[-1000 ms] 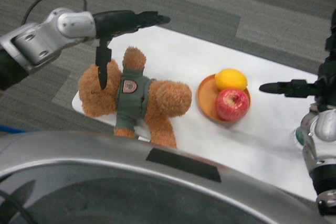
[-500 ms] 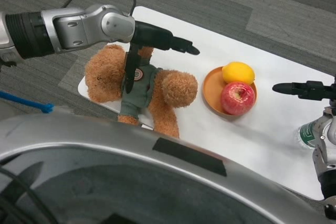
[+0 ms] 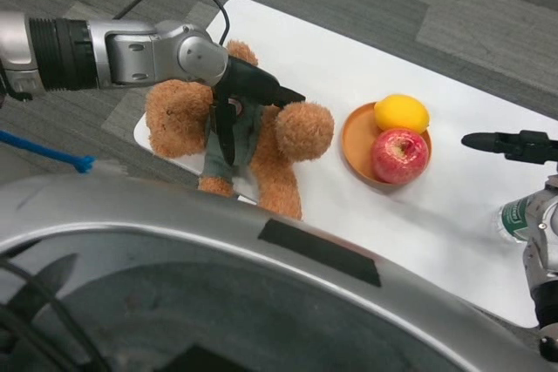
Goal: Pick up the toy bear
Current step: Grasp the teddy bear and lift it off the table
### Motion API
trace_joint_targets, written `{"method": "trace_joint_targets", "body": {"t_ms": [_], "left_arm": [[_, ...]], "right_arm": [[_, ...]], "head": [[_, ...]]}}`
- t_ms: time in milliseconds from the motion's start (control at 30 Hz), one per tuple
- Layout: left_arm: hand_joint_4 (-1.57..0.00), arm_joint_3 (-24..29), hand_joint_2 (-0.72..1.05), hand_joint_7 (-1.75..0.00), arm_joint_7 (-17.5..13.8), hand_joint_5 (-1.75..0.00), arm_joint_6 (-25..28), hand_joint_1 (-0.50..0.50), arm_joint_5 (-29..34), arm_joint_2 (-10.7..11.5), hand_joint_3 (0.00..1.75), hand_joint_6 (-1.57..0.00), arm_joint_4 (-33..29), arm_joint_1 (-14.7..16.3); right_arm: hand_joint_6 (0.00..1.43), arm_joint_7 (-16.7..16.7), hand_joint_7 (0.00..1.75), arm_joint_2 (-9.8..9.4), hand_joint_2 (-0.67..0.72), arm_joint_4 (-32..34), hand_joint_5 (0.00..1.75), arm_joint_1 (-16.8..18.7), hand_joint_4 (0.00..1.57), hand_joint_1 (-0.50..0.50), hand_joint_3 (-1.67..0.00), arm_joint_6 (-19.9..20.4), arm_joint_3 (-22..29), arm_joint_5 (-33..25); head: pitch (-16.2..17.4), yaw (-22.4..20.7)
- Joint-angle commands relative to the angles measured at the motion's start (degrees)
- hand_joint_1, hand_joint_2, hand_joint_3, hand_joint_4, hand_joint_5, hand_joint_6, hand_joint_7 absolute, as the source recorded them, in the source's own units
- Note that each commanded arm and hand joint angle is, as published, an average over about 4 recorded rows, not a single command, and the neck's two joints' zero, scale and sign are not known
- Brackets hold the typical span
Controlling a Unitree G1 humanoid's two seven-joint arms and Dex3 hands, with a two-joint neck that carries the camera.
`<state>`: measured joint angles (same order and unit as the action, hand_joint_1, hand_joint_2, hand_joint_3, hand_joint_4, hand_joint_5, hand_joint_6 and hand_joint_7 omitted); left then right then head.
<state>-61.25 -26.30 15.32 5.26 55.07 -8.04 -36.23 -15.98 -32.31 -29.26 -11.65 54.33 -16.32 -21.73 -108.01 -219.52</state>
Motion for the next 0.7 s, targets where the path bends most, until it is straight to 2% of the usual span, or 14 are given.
{"method": "trace_joint_targets", "body": {"t_ms": [33, 233, 333, 433, 533, 700], "left_arm": [[0.0, -2.8, 0.6, -0.21, -1.2, 0.0, 0.2, -0.49, -2.4, 1.7, 0.09, 0.0, 3.0, 0.7], [0.0, -5.4, 0.67, -0.21, -1.8, 0.0, -0.6, -0.5, -7.5, 2.2, 0.09, 0.0, 8.0, 1.1], [0.0, -6.2, 0.65, -0.21, -2.0, 0.0, -2.1, -0.5, -10.6, 1.3, 0.09, 0.0, 11.3, 1.6], [0.0, -4.7, 0.6, -0.21, -3.0, 0.0, -3.2, -0.5, -16.2, -1.3, 0.09, 0.0, 13.8, 2.8], [0.0, -0.7, 0.67, -0.21, -3.4, 0.0, -4.1, -0.5, -22.0, -3.8, 0.09, 0.0, 15.8, 5.1], [0.0, 7.9, 1.0, -0.28, -1.1, -0.08, -9.3, -0.5, -28.8, -7.6, 0.2, 0.0, 19.6, 9.1]], "right_arm": [[0.0, -0.1, 0.07, -0.85, 0.03, -0.6, 0.19, 0.4, 0.0, -0.46, 0.0, -0.2, -0.4, -1.4], [0.0, 0.0, 0.07, -0.7, 0.09, -2.0, 0.17, 0.3, 0.0, -0.46, 0.0, -0.2, -0.8, -2.0], [0.0, 0.1, 0.07, -0.48, 0.09, -2.5, 0.19, 0.3, 0.0, -0.46, 0.0, -0.2, -1.0, -2.4], [0.0, 0.3, 0.07, 0.01, 0.14, -2.7, 0.19, 0.3, 0.0, -0.46, 0.0, -0.1, -0.9, -3.0], [0.0, 0.5, 0.07, 0.54, 0.15, -2.7, 0.19, 0.5, 0.0, -0.46, 0.0, 0.0, -0.7, -3.5], [0.0, 0.9, 0.07, 1.48, 0.22, -2.7, 0.19, 1.1, 0.0, -0.46, 0.0, 0.1, 0.0, -4.0]], "head": [[0.4, -0.6], [0.4, -0.6], [0.4, -0.1], [0.3, 0.3], [-0.2, 1.3], [-1.0, 2.8]]}}
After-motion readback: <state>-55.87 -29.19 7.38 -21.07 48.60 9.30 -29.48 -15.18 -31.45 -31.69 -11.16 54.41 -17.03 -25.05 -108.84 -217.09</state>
